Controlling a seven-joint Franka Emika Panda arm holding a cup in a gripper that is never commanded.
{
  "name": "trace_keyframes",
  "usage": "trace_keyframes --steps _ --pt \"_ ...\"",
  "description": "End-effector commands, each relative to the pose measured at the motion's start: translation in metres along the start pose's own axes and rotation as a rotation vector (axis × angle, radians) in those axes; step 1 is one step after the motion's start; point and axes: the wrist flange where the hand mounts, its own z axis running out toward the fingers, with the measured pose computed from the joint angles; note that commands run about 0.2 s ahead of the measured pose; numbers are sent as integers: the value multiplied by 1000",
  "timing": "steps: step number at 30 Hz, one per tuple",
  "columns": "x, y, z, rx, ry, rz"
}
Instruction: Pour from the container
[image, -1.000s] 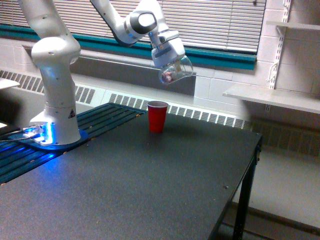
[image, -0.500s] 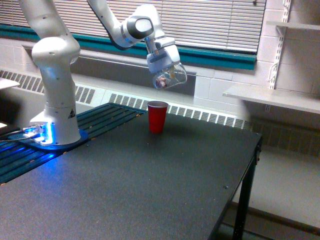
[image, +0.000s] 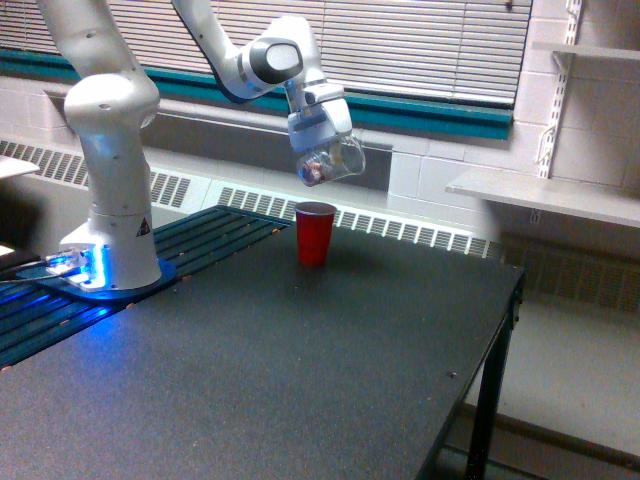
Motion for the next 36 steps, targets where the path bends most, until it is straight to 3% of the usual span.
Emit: trace_keyframes --steps 1,15,27,36 --pt "-5 -5 -6 -1 -3 -23" --pt "-4 7 -19 -27 -9 -29" --pt "-28 12 -7 -45 -70 -53" --pt "-17 23 -7 -53 -76 -28"
